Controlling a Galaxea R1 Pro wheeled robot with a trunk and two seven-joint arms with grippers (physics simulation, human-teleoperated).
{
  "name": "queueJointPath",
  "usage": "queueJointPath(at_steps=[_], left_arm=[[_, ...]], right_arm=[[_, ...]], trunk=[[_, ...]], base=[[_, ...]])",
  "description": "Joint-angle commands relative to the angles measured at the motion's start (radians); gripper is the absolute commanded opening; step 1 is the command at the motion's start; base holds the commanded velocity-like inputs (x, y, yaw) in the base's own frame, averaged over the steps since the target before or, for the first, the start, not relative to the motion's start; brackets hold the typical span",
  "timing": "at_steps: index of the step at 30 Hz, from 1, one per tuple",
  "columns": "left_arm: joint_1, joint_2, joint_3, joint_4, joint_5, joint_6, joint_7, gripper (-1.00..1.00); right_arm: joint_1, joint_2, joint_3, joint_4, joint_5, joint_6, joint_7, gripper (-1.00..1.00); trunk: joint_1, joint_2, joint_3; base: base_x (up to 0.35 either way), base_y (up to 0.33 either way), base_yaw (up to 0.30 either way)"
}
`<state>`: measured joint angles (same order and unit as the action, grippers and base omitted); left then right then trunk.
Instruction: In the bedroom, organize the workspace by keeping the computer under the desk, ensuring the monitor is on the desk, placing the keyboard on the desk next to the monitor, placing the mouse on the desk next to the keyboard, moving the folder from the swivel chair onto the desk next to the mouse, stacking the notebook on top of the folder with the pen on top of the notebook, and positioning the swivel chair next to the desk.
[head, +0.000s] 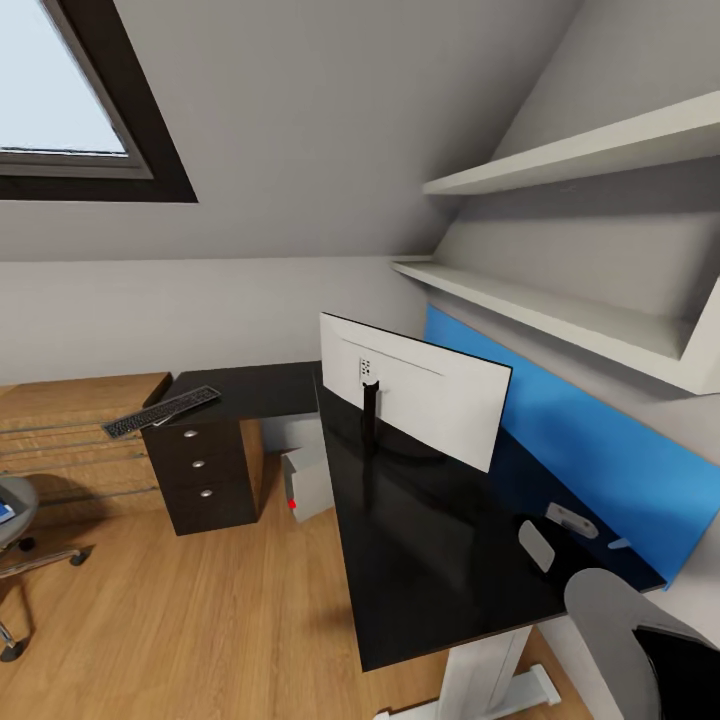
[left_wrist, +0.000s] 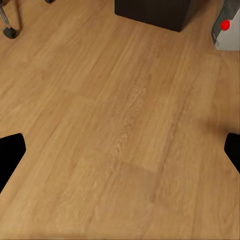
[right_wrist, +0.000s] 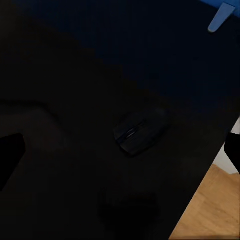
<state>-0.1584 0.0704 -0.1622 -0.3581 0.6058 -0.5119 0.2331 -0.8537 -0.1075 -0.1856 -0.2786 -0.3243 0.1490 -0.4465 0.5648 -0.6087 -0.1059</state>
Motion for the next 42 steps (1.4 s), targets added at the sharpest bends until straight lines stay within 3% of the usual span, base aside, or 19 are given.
queueJointPath(at_steps=[1, 8, 14, 38, 39, 42], left_arm=[[-0.001, 0.000, -0.008, 0.000, 0.008, -0.003, 0.008, 1.00], [-0.001, -0.003, -0.006, 0.001, 0.096, -0.003, 0.010, 1.00], [-0.001, -0.002, -0.008, 0.001, 0.131, -0.001, 0.008, 1.00], [-0.001, -0.005, -0.013, 0.001, 0.137, 0.006, 0.006, 1.00], [-0.001, -0.006, -0.013, 0.000, 0.134, 0.004, 0.007, 1.00], [-0.001, -0.009, -0.013, -0.002, 0.133, 0.001, 0.009, 1.00]], right_arm=[[0.000, 0.000, 0.001, -0.002, -0.007, 0.004, -0.004, 1.00], [0.000, -0.002, -0.037, -0.001, -0.007, -0.004, -0.004, 1.00], [0.000, -0.001, -0.064, -0.001, -0.007, -0.004, -0.004, 1.00], [0.000, -0.001, -0.073, 0.007, -0.005, 0.005, -0.005, 1.00], [0.000, -0.002, -0.075, 0.029, -0.007, 0.050, -0.007, 1.00], [-0.001, -0.003, -0.076, 0.034, -0.008, 0.081, -0.007, 1.00]], trunk=[[0.000, -0.002, -0.002], [0.000, -0.002, -0.002], [0.000, -0.002, -0.002], [0.000, -0.002, -0.002], [0.000, -0.002, -0.002], [0.000, -0.002, -0.002]], base=[[0.000, 0.000, 0.000], [0.000, 0.000, 0.000], [0.000, -0.014, 0.000], [0.099, -0.136, 0.000], [0.002, -0.002, 0.000], [0.001, -0.001, 0.000]])
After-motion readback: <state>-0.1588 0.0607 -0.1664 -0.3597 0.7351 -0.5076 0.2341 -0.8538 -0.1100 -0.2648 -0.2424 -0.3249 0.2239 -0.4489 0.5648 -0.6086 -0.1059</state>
